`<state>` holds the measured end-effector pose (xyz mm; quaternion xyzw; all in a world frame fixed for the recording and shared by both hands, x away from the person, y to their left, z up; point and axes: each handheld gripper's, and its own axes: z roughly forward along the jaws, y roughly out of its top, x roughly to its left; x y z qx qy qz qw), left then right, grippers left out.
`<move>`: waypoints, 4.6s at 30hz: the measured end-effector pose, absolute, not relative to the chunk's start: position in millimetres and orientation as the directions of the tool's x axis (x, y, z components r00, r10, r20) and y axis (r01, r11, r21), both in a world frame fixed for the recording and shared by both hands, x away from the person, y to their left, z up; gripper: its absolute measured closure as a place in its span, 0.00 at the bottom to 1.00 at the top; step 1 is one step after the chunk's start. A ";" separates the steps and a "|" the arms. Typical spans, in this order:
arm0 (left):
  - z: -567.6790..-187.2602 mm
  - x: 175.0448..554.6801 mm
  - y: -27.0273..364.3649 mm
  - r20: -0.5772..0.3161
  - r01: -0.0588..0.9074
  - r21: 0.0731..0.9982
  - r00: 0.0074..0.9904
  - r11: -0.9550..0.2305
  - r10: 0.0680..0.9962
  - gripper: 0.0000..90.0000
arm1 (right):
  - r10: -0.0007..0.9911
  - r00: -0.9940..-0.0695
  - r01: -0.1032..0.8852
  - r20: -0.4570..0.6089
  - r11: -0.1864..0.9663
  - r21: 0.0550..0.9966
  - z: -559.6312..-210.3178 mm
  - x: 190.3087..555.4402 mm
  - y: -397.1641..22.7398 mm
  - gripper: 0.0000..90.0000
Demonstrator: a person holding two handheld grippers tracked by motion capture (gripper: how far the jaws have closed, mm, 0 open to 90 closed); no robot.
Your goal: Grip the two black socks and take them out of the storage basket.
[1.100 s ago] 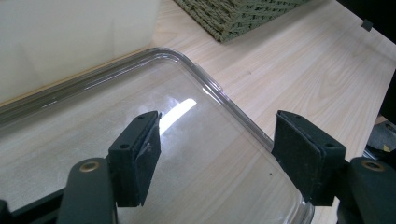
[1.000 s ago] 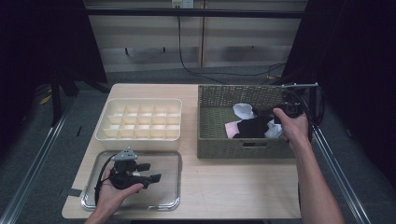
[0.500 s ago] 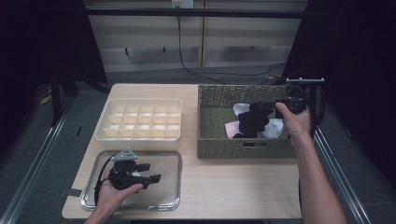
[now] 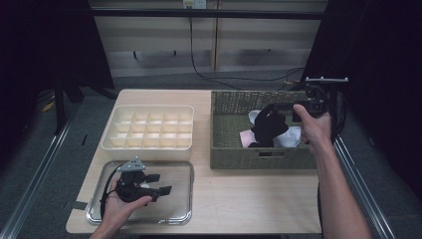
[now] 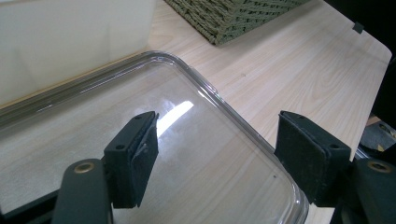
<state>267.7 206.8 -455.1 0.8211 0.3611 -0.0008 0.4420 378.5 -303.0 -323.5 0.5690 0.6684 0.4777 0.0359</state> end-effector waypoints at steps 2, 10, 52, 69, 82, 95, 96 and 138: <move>-455.2 267.9 207.0 -0.322 0.596 0.725 0.737 -0.345 0.594 0.33 | 0.791 -0.361 0.718 0.495 -0.103 0.688 -320.4 378.5 -301.8 1.00; -454.8 267.5 207.6 -0.323 0.595 0.727 0.737 -0.343 0.594 0.33 | 0.775 -0.388 0.693 0.499 -0.112 0.712 -304.8 375.8 -298.0 1.00; -444.8 278.8 192.5 -0.304 0.586 0.732 0.737 -0.347 0.603 0.34 | 0.683 -0.513 0.626 0.520 -0.117 0.771 -272.7 321.6 -275.1 1.00; -430.8 283.8 174.1 -0.311 0.550 0.759 0.777 -0.348 0.547 0.54 | 0.658 -0.564 0.614 0.498 -0.068 0.786 -279.1 284.1 -259.8 1.00; -427.3 278.8 158.9 -0.324 0.540 0.765 0.794 -0.352 0.514 0.60 | 0.627 -0.572 0.636 0.529 -0.069 0.769 -309.5 258.1 -253.6 1.00; -421.4 275.7 141.0 -0.322 0.521 0.776 0.812 -0.356 0.487 0.57 | 0.625 -0.557 0.662 0.547 -0.063 0.747 -336.2 232.3 -247.0 1.00; -421.6 275.4 139.4 -0.325 0.523 0.776 0.811 -0.353 0.486 0.56 | 0.625 -0.553 0.667 0.551 -0.064 0.742 -340.1 231.6 -246.6 1.00; -451.8 268.9 110.4 -0.307 0.525 0.723 0.826 -0.448 0.472 0.42 | 0.701 -0.449 0.810 0.554 0.057 0.584 -479.9 246.2 -224.3 0.79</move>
